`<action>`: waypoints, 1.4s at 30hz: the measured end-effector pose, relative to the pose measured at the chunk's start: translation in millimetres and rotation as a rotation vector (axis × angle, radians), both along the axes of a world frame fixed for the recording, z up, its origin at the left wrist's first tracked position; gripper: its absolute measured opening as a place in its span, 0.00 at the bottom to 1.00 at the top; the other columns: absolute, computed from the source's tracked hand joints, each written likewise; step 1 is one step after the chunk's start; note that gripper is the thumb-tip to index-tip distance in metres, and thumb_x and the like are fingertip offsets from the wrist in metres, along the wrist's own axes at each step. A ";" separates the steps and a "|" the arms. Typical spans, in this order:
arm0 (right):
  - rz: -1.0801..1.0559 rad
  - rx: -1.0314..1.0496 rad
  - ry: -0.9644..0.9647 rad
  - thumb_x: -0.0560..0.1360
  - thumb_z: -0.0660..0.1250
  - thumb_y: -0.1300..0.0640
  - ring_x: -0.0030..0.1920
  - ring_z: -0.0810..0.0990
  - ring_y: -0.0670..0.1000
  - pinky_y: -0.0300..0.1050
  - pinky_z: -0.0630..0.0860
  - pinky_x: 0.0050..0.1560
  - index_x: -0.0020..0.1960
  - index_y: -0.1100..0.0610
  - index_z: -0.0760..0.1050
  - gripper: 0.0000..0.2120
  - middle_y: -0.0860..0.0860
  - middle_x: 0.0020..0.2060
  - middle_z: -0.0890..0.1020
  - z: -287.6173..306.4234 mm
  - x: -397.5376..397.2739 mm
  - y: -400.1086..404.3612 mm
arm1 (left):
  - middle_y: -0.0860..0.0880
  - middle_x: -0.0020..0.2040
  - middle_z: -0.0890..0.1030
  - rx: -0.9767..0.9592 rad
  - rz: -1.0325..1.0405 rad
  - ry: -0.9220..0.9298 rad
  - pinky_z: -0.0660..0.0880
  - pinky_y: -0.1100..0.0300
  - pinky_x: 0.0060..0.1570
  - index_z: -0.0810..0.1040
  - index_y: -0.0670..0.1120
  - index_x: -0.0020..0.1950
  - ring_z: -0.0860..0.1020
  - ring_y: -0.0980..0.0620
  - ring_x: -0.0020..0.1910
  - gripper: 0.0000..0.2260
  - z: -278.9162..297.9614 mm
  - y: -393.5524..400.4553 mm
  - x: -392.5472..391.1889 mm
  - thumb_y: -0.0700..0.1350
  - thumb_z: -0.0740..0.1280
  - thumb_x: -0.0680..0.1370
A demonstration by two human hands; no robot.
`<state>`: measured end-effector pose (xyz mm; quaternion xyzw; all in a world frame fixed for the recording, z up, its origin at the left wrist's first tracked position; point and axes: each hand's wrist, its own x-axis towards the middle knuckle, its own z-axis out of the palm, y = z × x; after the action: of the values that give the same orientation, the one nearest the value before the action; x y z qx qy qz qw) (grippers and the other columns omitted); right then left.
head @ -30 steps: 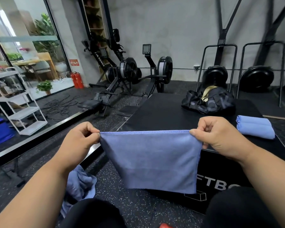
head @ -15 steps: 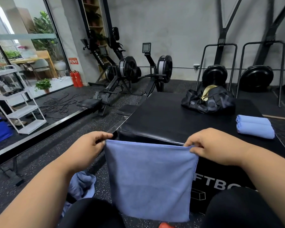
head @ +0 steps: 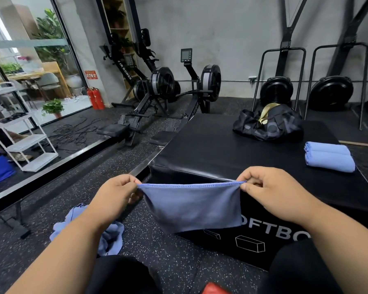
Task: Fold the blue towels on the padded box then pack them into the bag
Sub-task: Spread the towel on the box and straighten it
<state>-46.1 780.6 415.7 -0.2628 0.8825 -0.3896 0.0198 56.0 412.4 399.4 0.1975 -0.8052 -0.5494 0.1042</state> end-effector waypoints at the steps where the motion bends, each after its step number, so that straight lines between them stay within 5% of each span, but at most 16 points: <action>1: 0.008 -0.015 0.002 0.79 0.69 0.59 0.39 0.82 0.47 0.48 0.79 0.48 0.46 0.46 0.83 0.09 0.43 0.37 0.86 0.4 2.6 -1.1 | 0.44 0.33 0.75 0.039 0.012 0.024 0.61 0.59 0.33 0.79 0.44 0.40 0.67 0.50 0.33 0.09 -0.4 3.7 0.3 0.36 0.64 0.78; 5: 0.071 -0.066 -0.018 0.78 0.67 0.63 0.34 0.78 0.50 0.49 0.77 0.42 0.47 0.46 0.84 0.13 0.47 0.37 0.86 0.2 7.5 -6.1 | 0.44 0.36 0.73 0.169 -0.027 0.116 0.62 0.54 0.38 0.82 0.41 0.40 0.67 0.47 0.38 0.12 1.5 21.0 0.4 0.49 0.68 0.69; 7: 0.109 -0.073 -0.012 0.78 0.65 0.56 0.39 0.81 0.54 0.54 0.79 0.46 0.48 0.43 0.84 0.11 0.51 0.38 0.86 0.1 8.5 -10.8 | 0.47 0.34 0.75 0.106 -0.063 0.130 0.65 0.56 0.38 0.82 0.45 0.37 0.70 0.49 0.36 0.11 -1.0 28.3 -2.1 0.52 0.73 0.74; 9: 0.127 -0.061 0.001 0.78 0.62 0.49 0.42 0.83 0.53 0.55 0.79 0.50 0.46 0.42 0.84 0.12 0.50 0.38 0.86 -0.9 10.0 -18.1 | 0.49 0.32 0.75 -0.004 -0.087 0.131 0.67 0.64 0.34 0.79 0.49 0.32 0.70 0.53 0.32 0.16 -3.3 34.5 -7.0 0.49 0.73 0.80; 12: 0.043 -0.022 0.060 0.82 0.66 0.44 0.34 0.77 0.47 0.49 0.76 0.44 0.38 0.49 0.84 0.18 0.47 0.29 0.80 -3.5 10.5 -26.8 | 0.48 0.31 0.75 -0.078 -0.062 0.121 0.67 0.64 0.31 0.77 0.48 0.32 0.70 0.54 0.29 0.17 2.4 30.9 -11.1 0.45 0.73 0.80; 16: -0.168 -0.050 0.114 0.78 0.71 0.44 0.30 0.72 0.48 0.49 0.70 0.37 0.31 0.56 0.75 0.22 0.47 0.26 0.75 -6.4 1.0 -19.5 | 0.47 0.31 0.73 0.035 -0.050 0.098 0.67 0.58 0.36 0.75 0.47 0.33 0.69 0.51 0.31 0.15 11.4 2.0 -8.2 0.40 0.74 0.79; 20: -0.152 -0.015 0.013 0.72 0.78 0.46 0.27 0.70 0.44 0.44 0.68 0.34 0.31 0.55 0.75 0.19 0.43 0.23 0.74 -7.1 4.7 -12.3 | 0.45 0.32 0.74 0.115 -0.064 0.049 0.66 0.62 0.32 0.77 0.48 0.29 0.68 0.52 0.30 0.18 5.0 -2.3 -1.0 0.38 0.76 0.77; 25: -0.057 -0.011 -0.067 0.68 0.82 0.48 0.27 0.73 0.42 0.42 0.71 0.33 0.34 0.50 0.82 0.11 0.46 0.28 0.81 -4.8 10.5 -12.5 | 0.40 0.39 0.76 0.177 -0.047 0.012 0.62 0.58 0.37 0.80 0.46 0.36 0.67 0.44 0.42 0.09 -4.8 3.7 -1.3 0.44 0.80 0.67; 31: -0.025 -0.048 -0.051 0.66 0.83 0.50 0.29 0.75 0.44 0.46 0.76 0.37 0.38 0.48 0.82 0.10 0.47 0.31 0.83 -1.6 16.0 -18.3 | 0.44 0.39 0.83 0.160 -0.013 0.020 0.70 0.49 0.49 0.84 0.43 0.51 0.74 0.46 0.42 0.20 0.5 22.5 -4.6 0.42 0.76 0.60; 36: 0.028 -0.136 -0.044 0.68 0.82 0.53 0.37 0.83 0.50 0.50 0.82 0.46 0.41 0.47 0.83 0.08 0.45 0.34 0.85 0.3 26.5 -39.4 | 0.49 0.40 0.83 0.165 -0.129 0.098 0.74 0.66 0.37 0.83 0.42 0.52 0.77 0.54 0.36 0.13 8.4 63.6 -12.9 0.31 0.73 0.69; 42: 0.099 -0.253 -0.160 0.72 0.78 0.55 0.30 0.76 0.44 0.43 0.76 0.36 0.42 0.49 0.83 0.05 0.51 0.33 0.84 -1.4 34.9 -57.3 | 0.48 0.43 0.84 0.215 -0.268 0.083 0.76 0.61 0.44 0.84 0.44 0.52 0.79 0.54 0.41 0.15 10.4 99.0 -16.6 0.38 0.74 0.66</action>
<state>-11.2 723.3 414.3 -0.2746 0.8079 -0.5158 0.0758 39.5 511.3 409.8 0.0755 -0.7561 -0.6488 0.0412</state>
